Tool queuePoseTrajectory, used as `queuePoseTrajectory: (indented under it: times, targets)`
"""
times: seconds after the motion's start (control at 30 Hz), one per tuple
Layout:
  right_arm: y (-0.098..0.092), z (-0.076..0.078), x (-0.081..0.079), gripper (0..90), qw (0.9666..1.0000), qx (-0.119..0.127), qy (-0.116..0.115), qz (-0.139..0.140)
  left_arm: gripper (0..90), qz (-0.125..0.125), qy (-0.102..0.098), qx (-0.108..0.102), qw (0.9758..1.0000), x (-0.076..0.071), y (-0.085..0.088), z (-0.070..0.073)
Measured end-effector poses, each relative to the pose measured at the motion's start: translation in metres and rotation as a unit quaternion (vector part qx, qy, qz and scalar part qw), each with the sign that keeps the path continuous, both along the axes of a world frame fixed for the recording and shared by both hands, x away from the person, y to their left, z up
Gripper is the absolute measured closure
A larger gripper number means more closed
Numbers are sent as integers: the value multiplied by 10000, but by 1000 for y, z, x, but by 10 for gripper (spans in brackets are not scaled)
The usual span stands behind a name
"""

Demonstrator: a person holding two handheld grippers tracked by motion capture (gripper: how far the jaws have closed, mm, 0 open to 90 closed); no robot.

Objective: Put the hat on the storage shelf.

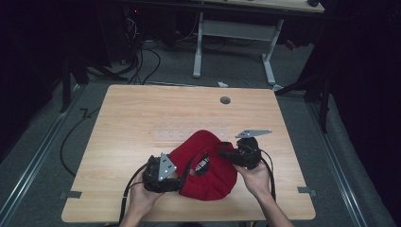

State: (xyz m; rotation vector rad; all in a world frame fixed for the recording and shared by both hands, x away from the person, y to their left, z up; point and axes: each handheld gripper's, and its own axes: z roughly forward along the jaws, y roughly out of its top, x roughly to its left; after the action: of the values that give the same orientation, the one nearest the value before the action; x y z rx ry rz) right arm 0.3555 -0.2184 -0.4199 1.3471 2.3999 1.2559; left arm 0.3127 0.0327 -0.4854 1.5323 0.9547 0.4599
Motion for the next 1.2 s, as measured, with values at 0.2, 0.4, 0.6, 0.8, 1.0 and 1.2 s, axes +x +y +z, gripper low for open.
queuePoseTrajectory:
  times: [0.2, 0.4, 0.6, 0.8, 1.0, 1.2]
  targets:
    - [-6, -4, -1, 836, 9994, 239, 208, 166, 263, -2, -119, -3, 9999, -2, -1, 3]
    - [-7, -6, -4, 835, 9991, 238, 269, 202, 274, -38, -65, 82, 9999, -1, -1, 4]
    - [-11, -7, -1, 835, 9966, 620, 455, 301, 280, -108, -113, 103, 9998, -4, -2, 4]
    - [-5, -6, 2, 836, 9934, 857, 549, 520, 377, -313, -293, 192, 9989, -10, -14, 5]
    - [3, -8, 1, 835, 9947, 656, 503, 604, 449, -387, -123, 134, 9991, -10, -6, 9]
    - [0, -11, 1, 810, 9951, 685, 453, 548, 568, -708, 202, -97, 9972, -11, -2, 14]
